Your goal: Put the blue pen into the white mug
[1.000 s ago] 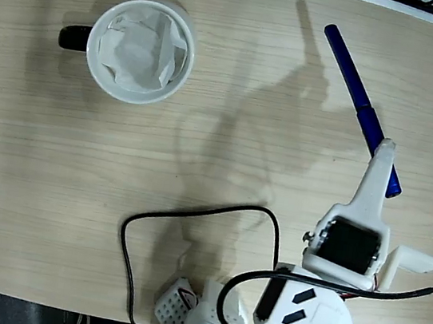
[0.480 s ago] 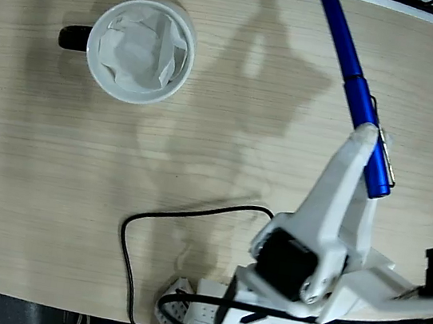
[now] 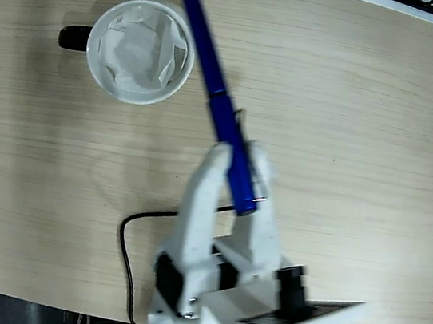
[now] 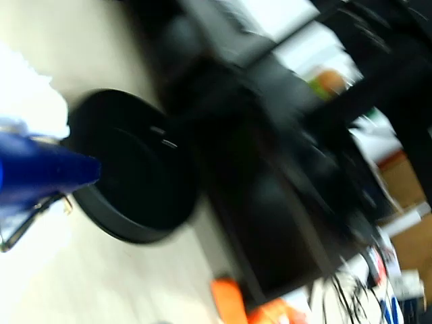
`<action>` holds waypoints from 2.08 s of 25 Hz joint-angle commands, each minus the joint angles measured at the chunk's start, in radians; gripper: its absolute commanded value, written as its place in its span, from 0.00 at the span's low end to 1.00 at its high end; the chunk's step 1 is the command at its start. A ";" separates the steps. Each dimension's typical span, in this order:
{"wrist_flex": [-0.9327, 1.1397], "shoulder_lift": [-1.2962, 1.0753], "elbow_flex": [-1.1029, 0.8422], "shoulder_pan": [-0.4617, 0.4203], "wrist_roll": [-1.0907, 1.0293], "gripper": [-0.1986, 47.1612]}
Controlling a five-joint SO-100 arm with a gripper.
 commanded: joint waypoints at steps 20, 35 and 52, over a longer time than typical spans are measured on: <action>-0.025 0.057 0.262 -0.161 -0.233 0.01; -0.150 -0.097 0.262 -0.176 -0.227 0.71; -0.221 0.422 0.583 -0.163 -0.014 0.00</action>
